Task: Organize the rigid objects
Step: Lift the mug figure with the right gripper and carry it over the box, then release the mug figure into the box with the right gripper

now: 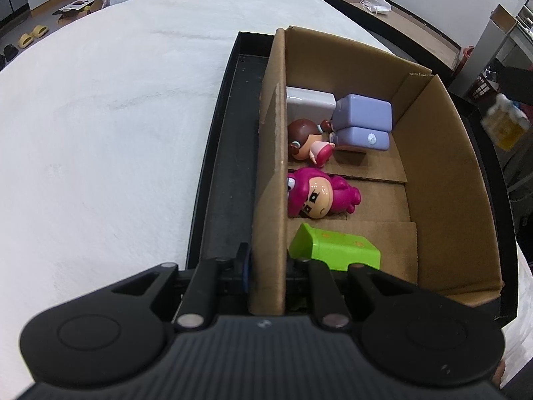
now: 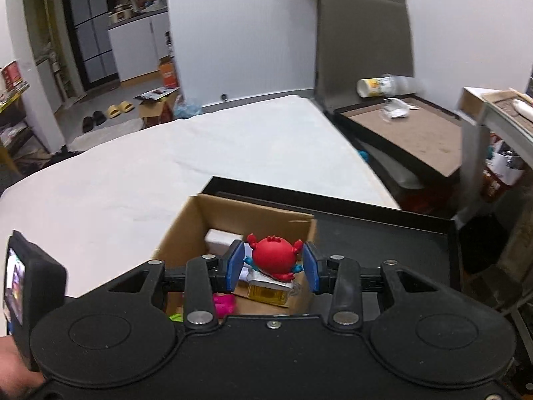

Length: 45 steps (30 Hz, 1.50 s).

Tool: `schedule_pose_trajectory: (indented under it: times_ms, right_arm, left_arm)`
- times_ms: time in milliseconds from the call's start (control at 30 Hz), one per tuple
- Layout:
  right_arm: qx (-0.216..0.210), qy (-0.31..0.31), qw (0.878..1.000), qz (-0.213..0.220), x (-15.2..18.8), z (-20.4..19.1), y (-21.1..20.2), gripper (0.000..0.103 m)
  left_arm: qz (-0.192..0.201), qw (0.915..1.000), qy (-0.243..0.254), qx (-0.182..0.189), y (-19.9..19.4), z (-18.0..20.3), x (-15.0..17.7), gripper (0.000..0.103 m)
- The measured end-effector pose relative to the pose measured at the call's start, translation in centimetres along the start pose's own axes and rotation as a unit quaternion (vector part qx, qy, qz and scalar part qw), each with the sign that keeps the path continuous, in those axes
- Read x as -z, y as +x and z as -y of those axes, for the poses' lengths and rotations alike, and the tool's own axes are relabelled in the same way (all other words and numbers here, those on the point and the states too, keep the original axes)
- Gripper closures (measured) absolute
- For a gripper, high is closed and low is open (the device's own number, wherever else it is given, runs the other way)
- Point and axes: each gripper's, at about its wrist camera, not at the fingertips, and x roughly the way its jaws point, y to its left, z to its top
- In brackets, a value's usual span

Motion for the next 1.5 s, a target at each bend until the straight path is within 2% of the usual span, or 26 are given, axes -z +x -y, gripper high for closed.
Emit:
schedule_pose_trajectory:
  times_ms: [133, 267, 367, 500, 800, 967, 1167, 1367, 1500]
  right_arm:
    - [-0.007, -0.002, 1.0, -0.016, -0.1, -1.0, 0.9, 0.065]
    - [0.003, 0.01, 0.999, -0.036, 0.1, -1.2, 2.0, 0.065]
    - [0.013, 0.021, 0.999, -0.047, 0.3, -1.1, 2.6, 0.06]
    - [0.005, 0.035, 0.999, -0.039, 0.4, -0.8, 1.9, 0.059]
    - [0.018, 0.089, 0.996, -0.026, 1.3, 1.9, 0.1, 0.054]
    - [0.022, 0.11, 0.993, -0.028, 2.2, 3.3, -0.6, 0.05]
    - [0.021, 0.125, 0.991, -0.031, 2.9, 4.4, -1.6, 0.046]
    - [0.015, 0.134, 0.99, -0.034, 3.5, 4.6, -3.2, 0.037]
    - [0.013, 0.138, 0.99, -0.029, 4.2, 4.7, -4.5, 0.027]
  left_arm:
    - [-0.002, 1.0, -0.004, 0.006, 0.0, -0.4, 0.0, 0.088]
    - [-0.001, 1.0, -0.006, 0.006, 0.0, -0.7, -0.1, 0.088]
    - [-0.001, 1.0, -0.007, 0.006, 0.0, -0.8, -0.2, 0.088]
    - [0.0, 1.0, -0.005, 0.003, 0.0, -0.7, -0.3, 0.088]
    - [-0.003, 1.0, -0.006, 0.004, 0.1, -0.5, -0.3, 0.087]
    - [-0.01, 0.9997, 0.024, -0.002, -0.2, 0.3, -0.4, 0.086]
    - [0.006, 0.9995, 0.03, -0.009, -1.9, 0.5, -0.5, 0.086]
    - [0.029, 0.9991, 0.027, -0.012, -4.8, 0.8, 0.0, 0.086]
    - [0.046, 0.9986, 0.027, -0.008, -7.2, 1.0, 0.4, 0.086]
